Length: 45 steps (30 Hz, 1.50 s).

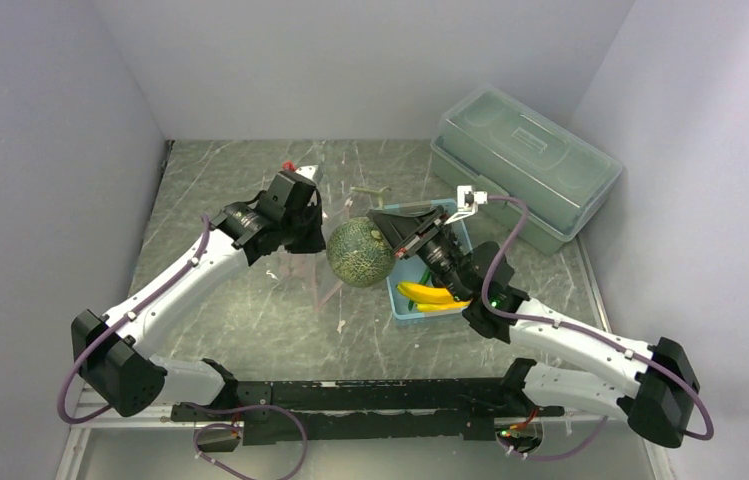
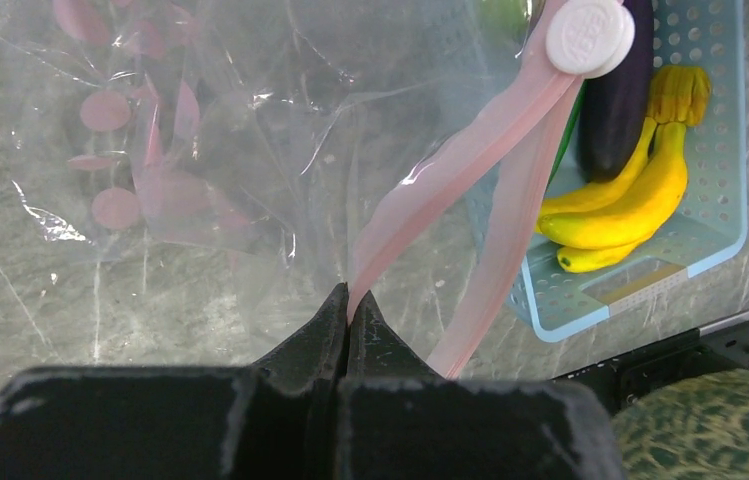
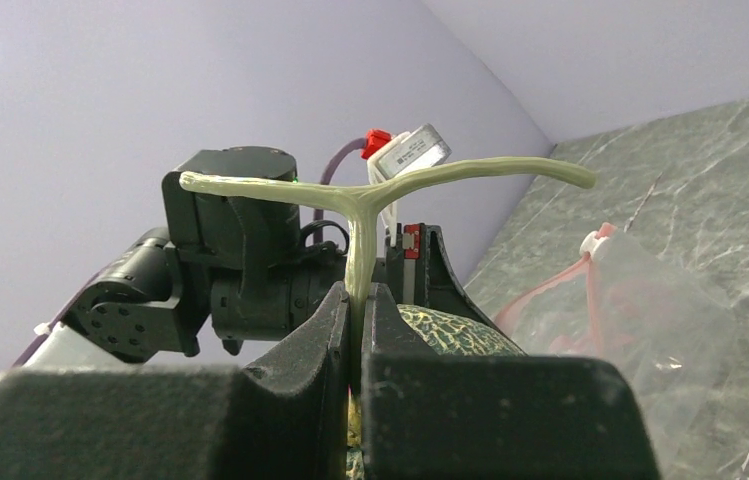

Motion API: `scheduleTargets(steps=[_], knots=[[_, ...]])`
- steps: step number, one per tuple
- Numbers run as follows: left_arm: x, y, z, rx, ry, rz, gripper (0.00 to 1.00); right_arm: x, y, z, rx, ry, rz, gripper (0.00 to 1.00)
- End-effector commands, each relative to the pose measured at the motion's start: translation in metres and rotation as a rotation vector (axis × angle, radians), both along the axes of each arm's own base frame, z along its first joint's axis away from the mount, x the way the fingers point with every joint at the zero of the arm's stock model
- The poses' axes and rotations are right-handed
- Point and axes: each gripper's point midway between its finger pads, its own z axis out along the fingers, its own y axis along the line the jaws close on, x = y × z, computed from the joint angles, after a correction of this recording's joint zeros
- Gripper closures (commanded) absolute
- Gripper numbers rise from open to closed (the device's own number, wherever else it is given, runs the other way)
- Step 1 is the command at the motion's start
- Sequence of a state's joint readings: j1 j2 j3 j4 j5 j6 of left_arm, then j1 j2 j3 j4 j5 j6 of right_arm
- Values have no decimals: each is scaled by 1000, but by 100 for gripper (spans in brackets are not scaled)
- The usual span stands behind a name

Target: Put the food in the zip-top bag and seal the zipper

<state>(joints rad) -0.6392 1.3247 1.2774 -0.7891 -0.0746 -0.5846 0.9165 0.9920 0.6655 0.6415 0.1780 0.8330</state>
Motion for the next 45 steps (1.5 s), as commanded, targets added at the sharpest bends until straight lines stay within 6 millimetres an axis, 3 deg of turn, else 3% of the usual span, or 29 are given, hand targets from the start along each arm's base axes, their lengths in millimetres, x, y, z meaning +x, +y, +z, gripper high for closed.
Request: scheduleTargets(steps=[1,16,24,36,45], knots=[[3,-13,18,-81,-18,-3,100,-1,0,22,109,-42,-1,100],[-12,-18,38,-161,-12,-34,100,8,14,0,150,-23,13,100],[-18,-13,53,-183,-40,-29,100,1,11,5,163,-51,30,100],[-32,-31,77,-336,-42,-88,100,-3,10,6,193,-51,51,100],[-43,-41,81,-402,-2,-138,100,0,6,-1,160,-42,17,100]])
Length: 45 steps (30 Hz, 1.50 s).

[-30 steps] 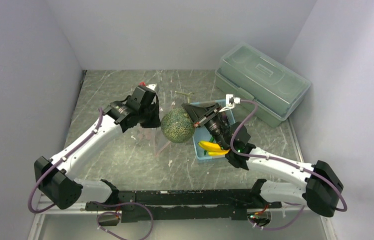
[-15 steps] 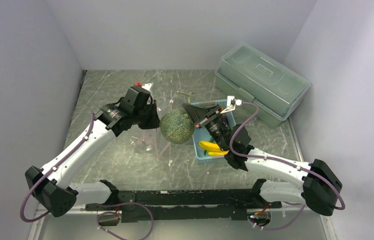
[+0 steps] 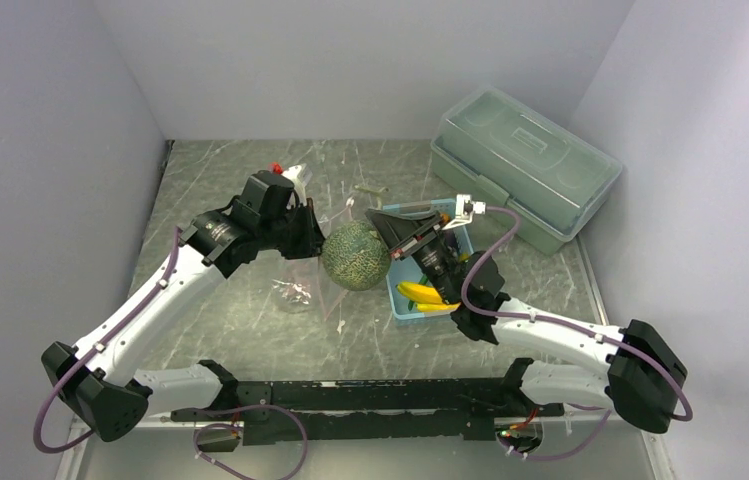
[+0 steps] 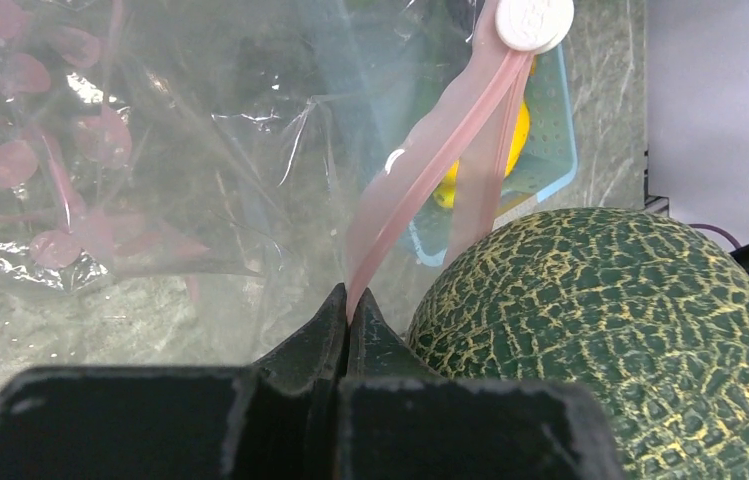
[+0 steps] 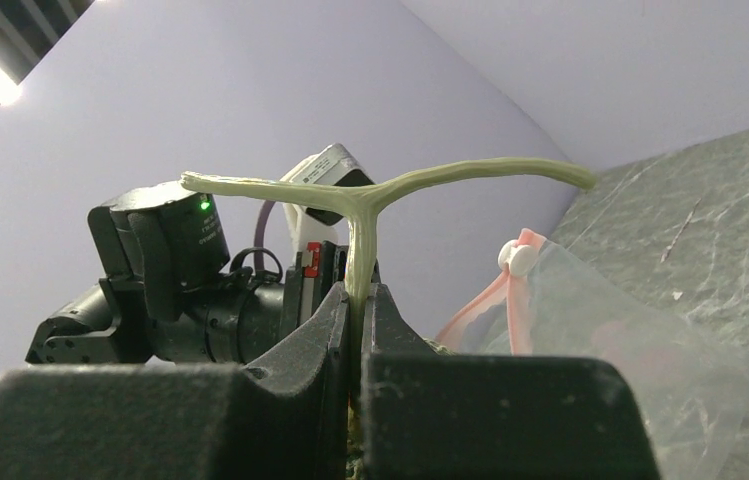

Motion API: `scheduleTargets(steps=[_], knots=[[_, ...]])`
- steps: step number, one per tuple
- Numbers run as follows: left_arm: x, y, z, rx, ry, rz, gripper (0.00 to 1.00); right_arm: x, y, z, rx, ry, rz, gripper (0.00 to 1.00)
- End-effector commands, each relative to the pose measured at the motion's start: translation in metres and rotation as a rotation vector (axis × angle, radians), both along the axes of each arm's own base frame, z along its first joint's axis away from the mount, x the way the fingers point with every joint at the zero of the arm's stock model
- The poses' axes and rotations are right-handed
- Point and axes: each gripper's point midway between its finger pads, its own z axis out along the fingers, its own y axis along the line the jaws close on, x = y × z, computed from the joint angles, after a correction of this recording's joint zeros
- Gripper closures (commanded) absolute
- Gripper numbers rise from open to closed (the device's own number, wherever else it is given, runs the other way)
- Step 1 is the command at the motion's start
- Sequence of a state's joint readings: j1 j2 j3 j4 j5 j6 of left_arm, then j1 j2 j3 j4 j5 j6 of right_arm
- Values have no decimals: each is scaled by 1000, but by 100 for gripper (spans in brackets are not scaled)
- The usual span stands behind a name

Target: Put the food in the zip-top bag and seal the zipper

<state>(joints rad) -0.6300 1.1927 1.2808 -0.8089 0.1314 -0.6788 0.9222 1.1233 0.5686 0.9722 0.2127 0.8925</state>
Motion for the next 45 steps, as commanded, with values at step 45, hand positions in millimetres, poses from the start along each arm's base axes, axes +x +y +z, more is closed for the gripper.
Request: scheduleTargets(steps=[45], knots=[[-34,-46,78,-390,25,-186,100,7,-10,-13,-101,57,-218,100]])
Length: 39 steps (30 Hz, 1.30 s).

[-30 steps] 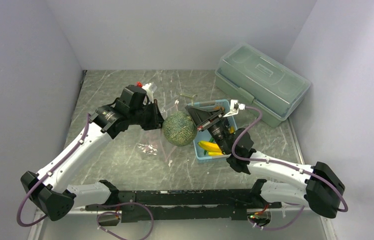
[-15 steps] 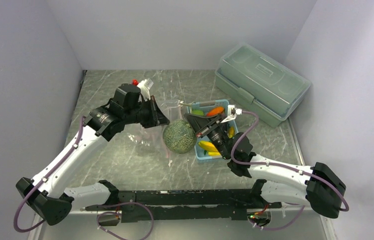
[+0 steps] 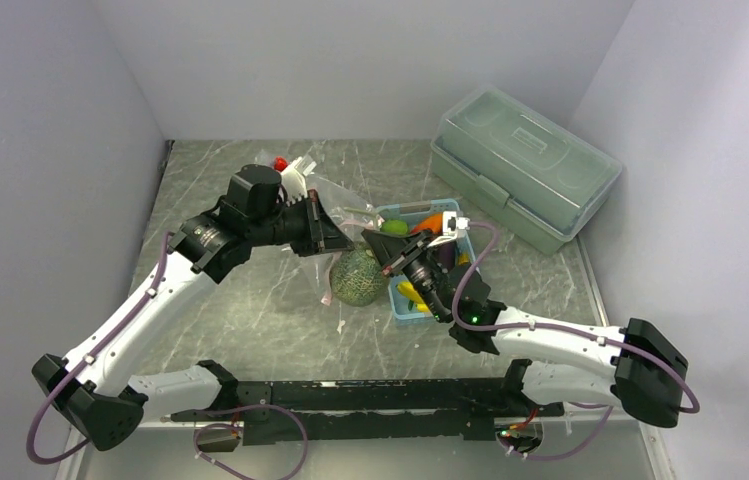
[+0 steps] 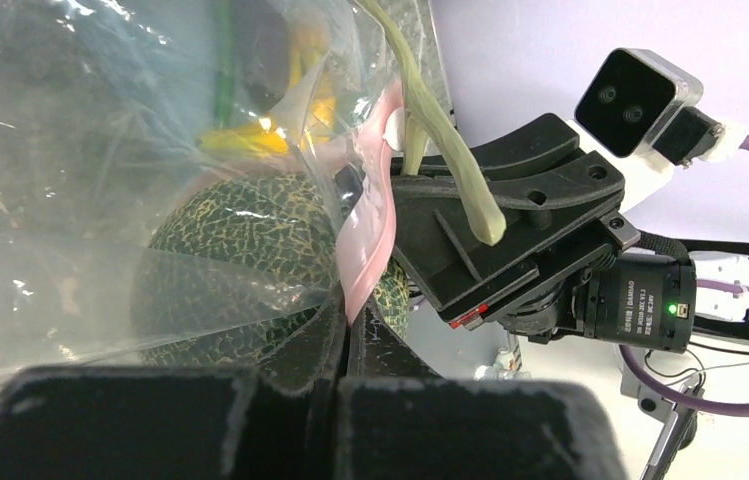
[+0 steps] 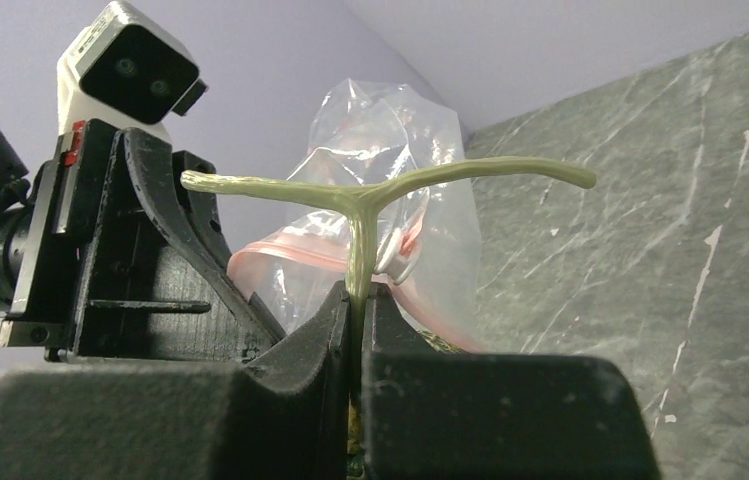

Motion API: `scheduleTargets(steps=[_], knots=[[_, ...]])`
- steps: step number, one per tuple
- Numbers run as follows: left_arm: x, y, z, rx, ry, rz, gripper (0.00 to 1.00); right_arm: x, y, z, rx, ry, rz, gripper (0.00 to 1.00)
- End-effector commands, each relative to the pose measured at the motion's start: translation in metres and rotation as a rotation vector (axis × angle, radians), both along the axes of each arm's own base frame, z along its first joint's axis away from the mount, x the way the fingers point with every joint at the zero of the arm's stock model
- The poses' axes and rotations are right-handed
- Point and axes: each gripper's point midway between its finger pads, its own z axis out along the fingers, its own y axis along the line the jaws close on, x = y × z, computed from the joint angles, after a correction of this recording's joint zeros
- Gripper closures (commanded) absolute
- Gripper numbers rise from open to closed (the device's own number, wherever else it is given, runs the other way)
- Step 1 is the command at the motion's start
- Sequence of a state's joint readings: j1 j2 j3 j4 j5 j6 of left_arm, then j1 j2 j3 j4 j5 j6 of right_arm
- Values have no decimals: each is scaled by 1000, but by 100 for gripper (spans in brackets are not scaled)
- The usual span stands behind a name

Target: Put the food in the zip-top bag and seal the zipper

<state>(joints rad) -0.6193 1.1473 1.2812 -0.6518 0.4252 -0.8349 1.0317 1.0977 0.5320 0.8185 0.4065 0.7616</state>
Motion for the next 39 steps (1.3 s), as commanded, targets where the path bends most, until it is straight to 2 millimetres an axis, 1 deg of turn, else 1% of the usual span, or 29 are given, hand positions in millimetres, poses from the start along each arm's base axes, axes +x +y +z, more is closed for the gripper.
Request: scheduleTargets(steps=[1,8,10,19,25,28,34,39], knots=[[-8,-6,19,-62,-19,-43,100,11,-15,42,105,-20,-118,100],[-7,-5,9,-41,-4,-34,100,29,-33,49,178,74,-262,100],[-7,-5,6,-37,6,-32,100,33,-36,53,194,84,-290,100],[-7,-3,1,-29,21,-17,100,41,-26,72,255,82,-299,100],[-3,4,-4,10,13,24,100,40,-32,81,278,74,-313,100],[0,8,-5,32,3,44,100,40,-35,78,249,78,-325,100],[7,12,-6,52,-19,79,100,38,-40,61,206,108,-336,100],[10,15,-8,66,-24,99,100,40,-52,51,173,121,-391,100]])
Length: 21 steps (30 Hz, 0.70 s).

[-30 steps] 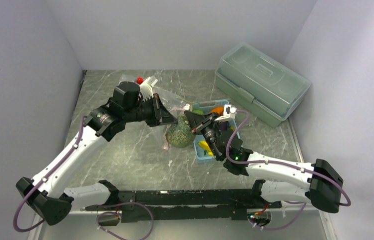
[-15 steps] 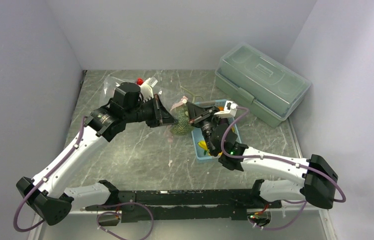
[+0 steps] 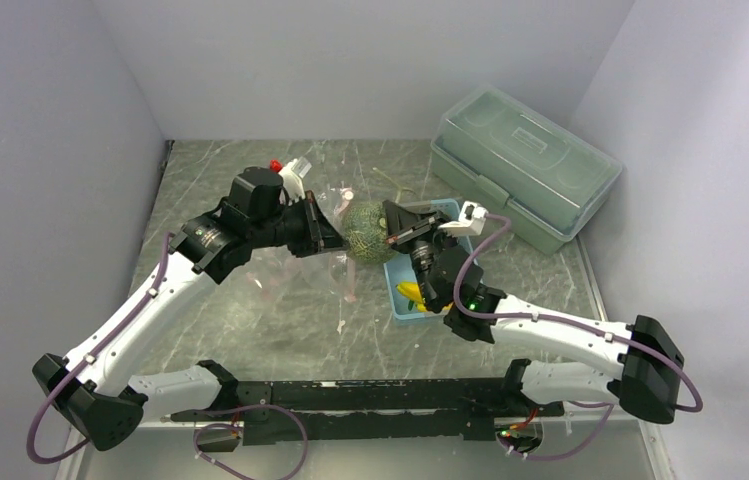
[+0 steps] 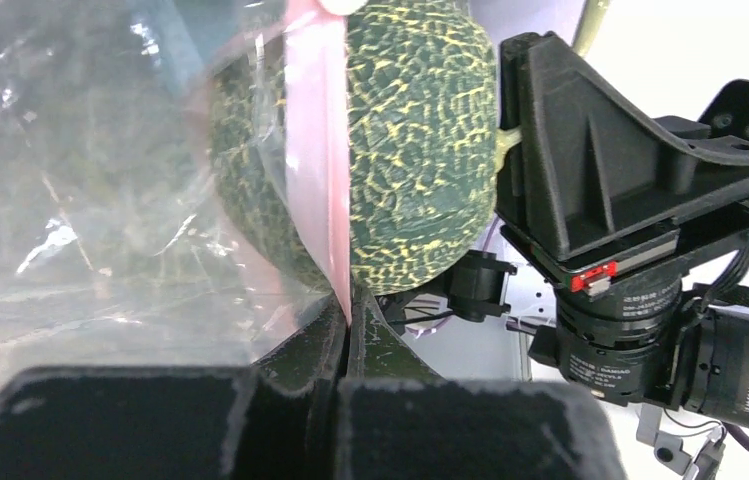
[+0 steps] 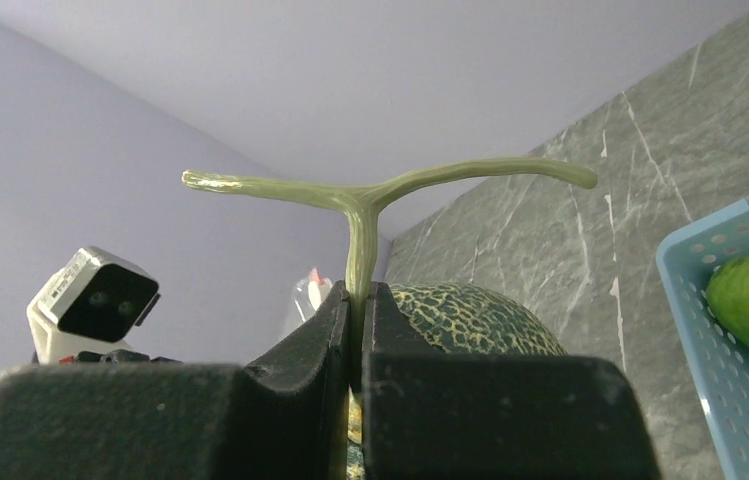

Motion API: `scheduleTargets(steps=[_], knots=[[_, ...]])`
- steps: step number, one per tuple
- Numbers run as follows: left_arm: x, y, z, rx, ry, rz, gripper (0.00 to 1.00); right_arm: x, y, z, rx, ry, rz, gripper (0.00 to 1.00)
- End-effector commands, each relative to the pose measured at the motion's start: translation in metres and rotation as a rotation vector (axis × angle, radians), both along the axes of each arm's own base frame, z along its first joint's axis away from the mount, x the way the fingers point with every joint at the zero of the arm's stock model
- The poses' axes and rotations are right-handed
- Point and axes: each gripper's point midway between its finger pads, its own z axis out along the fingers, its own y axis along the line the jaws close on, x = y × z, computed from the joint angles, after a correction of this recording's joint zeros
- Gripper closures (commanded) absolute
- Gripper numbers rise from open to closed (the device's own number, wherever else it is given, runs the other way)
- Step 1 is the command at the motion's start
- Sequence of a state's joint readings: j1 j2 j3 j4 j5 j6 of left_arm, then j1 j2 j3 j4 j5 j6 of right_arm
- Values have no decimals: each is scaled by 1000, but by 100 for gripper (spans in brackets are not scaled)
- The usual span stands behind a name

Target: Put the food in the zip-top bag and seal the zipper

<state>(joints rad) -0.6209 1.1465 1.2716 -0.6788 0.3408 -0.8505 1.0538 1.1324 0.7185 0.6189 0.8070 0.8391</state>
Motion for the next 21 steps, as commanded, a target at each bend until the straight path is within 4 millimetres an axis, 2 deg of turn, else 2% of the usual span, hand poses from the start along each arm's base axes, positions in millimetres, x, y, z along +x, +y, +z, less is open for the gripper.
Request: scheduleTargets(steps=[1,7,13,21], knots=[[2,8,4,27,-43,26,100,-2,-21,25,84,-28,-57,100],[6,18,-1,79,-65,65,100,0,-41,21,0,-17,-143,100],[12,32,-6,143,-95,112,100,8,-64,15,-162,8,-235,100],[23,59,5,275,-186,178,100,30,-90,1,-378,51,-253,100]])
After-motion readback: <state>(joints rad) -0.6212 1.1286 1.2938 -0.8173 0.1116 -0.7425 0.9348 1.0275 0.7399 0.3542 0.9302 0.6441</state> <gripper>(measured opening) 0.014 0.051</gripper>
